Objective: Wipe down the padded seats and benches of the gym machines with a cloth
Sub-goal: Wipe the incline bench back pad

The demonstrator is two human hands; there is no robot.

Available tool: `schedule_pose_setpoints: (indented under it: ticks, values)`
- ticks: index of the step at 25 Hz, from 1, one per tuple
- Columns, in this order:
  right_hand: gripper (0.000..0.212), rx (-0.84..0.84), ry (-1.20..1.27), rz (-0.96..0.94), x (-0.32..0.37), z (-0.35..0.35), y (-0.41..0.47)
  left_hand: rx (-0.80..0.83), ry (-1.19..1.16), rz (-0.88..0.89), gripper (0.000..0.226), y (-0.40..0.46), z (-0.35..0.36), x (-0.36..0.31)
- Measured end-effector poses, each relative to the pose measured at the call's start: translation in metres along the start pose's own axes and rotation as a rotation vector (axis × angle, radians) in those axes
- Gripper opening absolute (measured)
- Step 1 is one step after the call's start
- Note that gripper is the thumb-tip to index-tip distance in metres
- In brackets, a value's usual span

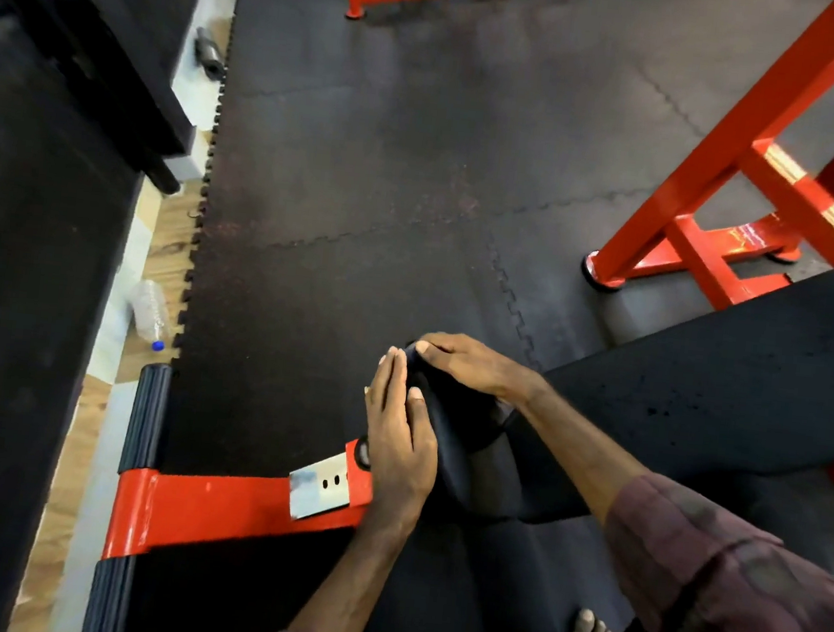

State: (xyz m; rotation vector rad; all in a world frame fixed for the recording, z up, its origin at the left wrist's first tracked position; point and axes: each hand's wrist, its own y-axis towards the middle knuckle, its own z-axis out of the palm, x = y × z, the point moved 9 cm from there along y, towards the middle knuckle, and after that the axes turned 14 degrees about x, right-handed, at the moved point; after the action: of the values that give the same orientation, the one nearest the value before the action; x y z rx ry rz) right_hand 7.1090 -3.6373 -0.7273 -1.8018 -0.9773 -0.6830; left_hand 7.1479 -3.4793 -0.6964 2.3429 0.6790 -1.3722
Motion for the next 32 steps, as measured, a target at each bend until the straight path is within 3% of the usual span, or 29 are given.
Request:
schedule_pose_setpoints:
  ticks: [2,7,10,14,16,20,26,30,32]
  values:
    - [0.033,0.024,-0.049,0.0,0.02,0.0,-0.006,-0.039,-0.047,0.002,0.052,-0.005,-0.004,-0.002]
    - [0.033,-0.104,-0.668,-0.081,0.072,0.049,-0.051,-0.218,-0.37,-0.094,0.047,-0.015,-0.032,0.019]
    - [0.026,-0.202,-0.913,-0.161,0.08,0.095,-0.103,-0.157,-0.451,-0.123,0.042,-0.015,-0.048,0.029]
    - [0.033,-0.253,-0.813,-0.04,0.085,0.074,-0.079,-0.048,-0.417,-0.084,0.043,-0.012,-0.051,0.028]
    - [0.032,-0.356,-0.8,-0.001,0.086,0.081,-0.081,-0.031,-0.419,-0.077,0.047,-0.013,-0.05,0.027]
    - [0.036,-0.466,-0.921,-0.203,0.065,0.148,-0.153,0.031,-0.421,-0.063,0.048,-0.015,-0.05,0.033]
    - [0.019,-0.59,-0.809,-0.071,0.072,0.121,-0.128,0.215,-0.317,0.017,0.038,0.006,-0.03,0.022]
    - [0.017,-0.64,-0.817,-0.256,0.037,0.168,-0.177,0.294,-0.169,0.057,0.043,0.011,-0.019,0.019]
    - [0.014,-0.677,-0.833,-0.243,0.034,0.165,-0.182,0.279,-0.076,0.082,0.045,0.014,-0.016,0.016]
